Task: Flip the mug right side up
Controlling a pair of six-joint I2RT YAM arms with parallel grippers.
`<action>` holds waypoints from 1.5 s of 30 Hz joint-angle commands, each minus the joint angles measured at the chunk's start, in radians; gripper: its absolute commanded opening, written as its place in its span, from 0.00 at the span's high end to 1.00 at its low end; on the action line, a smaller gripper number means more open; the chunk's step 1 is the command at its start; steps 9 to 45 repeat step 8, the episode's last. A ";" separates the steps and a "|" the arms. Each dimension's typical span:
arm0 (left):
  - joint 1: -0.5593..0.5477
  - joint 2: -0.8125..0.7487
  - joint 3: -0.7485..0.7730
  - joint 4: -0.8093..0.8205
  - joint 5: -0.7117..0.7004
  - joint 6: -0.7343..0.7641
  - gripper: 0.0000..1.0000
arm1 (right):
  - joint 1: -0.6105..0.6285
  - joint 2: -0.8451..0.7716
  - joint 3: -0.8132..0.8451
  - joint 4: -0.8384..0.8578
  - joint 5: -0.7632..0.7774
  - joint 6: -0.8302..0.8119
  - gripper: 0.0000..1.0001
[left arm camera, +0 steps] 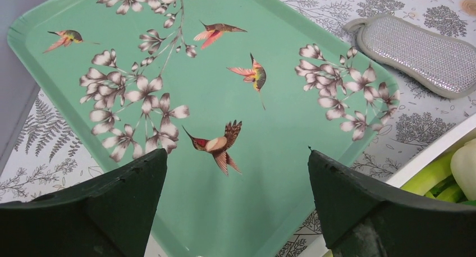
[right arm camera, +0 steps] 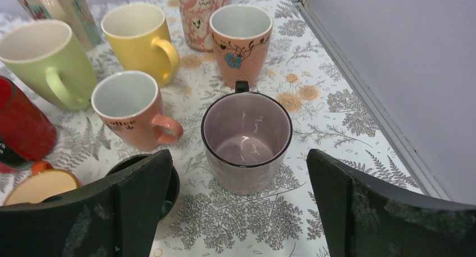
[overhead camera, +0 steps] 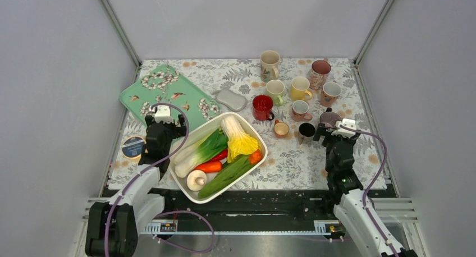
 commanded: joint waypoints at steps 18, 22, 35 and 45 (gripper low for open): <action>0.003 -0.123 -0.073 0.138 -0.021 0.055 0.01 | 0.000 -0.145 -0.057 0.060 0.026 0.107 0.01; 0.003 -0.123 -0.073 0.138 -0.021 0.055 0.01 | 0.000 -0.145 -0.057 0.060 0.026 0.107 0.01; 0.003 -0.123 -0.073 0.138 -0.021 0.055 0.01 | 0.000 -0.145 -0.057 0.060 0.026 0.107 0.01; 0.003 -0.123 -0.073 0.138 -0.021 0.055 0.01 | 0.000 -0.145 -0.057 0.060 0.026 0.107 0.01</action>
